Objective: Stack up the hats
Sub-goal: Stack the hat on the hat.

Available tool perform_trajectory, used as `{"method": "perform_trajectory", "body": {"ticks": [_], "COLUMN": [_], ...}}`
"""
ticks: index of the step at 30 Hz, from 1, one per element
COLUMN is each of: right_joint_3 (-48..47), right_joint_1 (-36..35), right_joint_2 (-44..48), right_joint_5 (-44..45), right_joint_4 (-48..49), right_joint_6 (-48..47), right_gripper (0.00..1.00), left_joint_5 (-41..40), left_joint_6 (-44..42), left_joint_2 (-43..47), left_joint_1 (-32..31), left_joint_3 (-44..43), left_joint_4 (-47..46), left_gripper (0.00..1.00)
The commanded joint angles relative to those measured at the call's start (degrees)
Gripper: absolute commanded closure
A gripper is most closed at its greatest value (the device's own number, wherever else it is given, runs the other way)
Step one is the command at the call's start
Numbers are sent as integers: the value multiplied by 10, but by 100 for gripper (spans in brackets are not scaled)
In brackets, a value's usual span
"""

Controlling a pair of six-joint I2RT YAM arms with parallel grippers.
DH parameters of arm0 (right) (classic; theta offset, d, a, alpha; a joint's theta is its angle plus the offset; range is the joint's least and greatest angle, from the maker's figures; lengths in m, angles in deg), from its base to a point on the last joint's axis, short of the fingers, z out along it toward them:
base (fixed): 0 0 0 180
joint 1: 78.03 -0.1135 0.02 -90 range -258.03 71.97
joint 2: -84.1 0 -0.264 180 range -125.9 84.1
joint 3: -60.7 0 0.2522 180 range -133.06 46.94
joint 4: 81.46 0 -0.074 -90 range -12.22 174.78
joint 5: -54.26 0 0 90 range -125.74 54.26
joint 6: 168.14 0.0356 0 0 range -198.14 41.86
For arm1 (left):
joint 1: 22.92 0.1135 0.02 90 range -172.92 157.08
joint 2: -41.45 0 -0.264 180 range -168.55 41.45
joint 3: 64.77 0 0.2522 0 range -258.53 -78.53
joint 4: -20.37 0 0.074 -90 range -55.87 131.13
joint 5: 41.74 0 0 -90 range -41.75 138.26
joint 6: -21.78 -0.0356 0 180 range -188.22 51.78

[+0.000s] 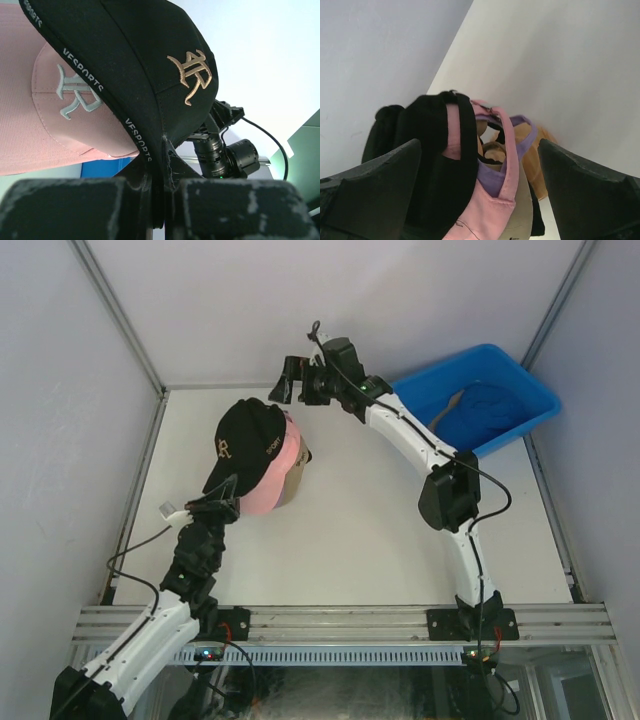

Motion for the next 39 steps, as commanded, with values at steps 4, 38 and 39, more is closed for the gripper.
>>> {"method": "perform_trajectory", "body": {"ticks": [4,38,39], "right_joint_3": [-66,97,113], "right_joint_1": [-2,23,24], "right_joint_2": [-29,55,65], "right_joint_5": [-52,21,24], "right_joint_4": [-51,-145,-141], "right_joint_6": [16,-61,-61], "right_gripper": [0,0,0], "left_joint_5": [26,68,74], "left_joint_6": [-16,-12,-15], "left_joint_2": [-15,0,3], "left_joint_1": [-4,27,30], "left_joint_3": [19,40,38], "left_joint_4": [19,38,41], "left_gripper": [100,98,98]}}
